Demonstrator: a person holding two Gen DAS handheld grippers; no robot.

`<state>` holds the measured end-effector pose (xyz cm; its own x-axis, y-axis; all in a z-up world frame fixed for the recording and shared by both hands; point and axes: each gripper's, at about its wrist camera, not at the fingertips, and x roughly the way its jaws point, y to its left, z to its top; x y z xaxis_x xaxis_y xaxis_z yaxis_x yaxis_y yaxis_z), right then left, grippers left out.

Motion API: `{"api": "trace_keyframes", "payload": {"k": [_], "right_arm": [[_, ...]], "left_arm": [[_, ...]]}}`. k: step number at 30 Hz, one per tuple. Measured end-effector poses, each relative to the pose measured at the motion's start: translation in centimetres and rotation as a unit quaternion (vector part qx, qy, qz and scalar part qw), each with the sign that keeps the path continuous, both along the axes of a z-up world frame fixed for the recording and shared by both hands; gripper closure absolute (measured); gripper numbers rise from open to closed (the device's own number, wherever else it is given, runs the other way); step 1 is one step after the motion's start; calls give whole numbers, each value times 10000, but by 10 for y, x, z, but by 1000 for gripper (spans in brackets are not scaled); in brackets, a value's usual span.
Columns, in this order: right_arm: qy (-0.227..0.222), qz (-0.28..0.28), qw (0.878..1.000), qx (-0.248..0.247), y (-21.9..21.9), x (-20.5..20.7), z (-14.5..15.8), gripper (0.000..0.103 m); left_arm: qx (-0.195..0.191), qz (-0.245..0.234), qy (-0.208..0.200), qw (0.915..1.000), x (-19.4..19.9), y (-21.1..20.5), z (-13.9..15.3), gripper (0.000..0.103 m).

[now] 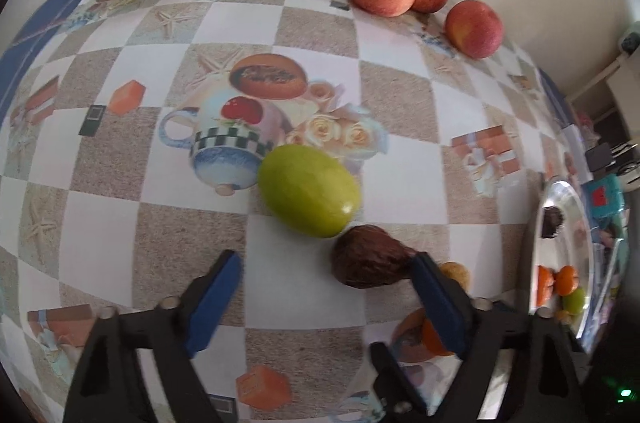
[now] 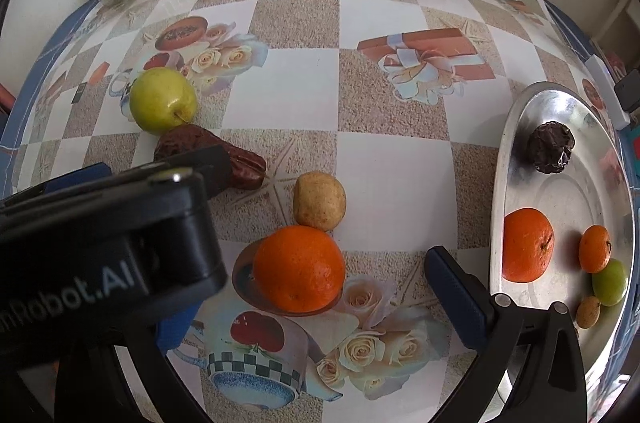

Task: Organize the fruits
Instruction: 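Grasp the last dark date with the left gripper while the right gripper grasps an orange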

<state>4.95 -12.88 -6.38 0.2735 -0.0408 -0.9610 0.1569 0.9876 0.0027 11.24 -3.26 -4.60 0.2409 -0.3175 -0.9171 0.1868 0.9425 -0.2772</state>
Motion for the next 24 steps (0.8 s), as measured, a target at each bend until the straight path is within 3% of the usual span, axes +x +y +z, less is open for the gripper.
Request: {"api": "trace_keyframes", "payload": {"k": [4,6,12,18,20,22,24], "right_arm": [[175,26,9998,120,-3,5,3,0],[239,68,9996,167,-7,5,7,0],[-84,276,9996,75,-2,1,28,7],[-125,386,9992,31,2,-2,34,28],[-89,405,9991,75,2,-2,32,53],[-81,396,9989,218,-3,-2,32,65],[-192,342,9987,328,-5,-5,35,65]], "left_arm": [[-228,-43,81,9997,1,-2,2,40],[-539,-12,218,9983,1,-1,1,55],[-852,136,391,9955,0,7,0,61],[-916,132,323,9952,-3,13,8,66],[-939,133,251,9952,-3,13,13,66],[-935,142,222,9953,-2,13,15,66],[-930,190,210,9953,-1,15,17,66]]}}
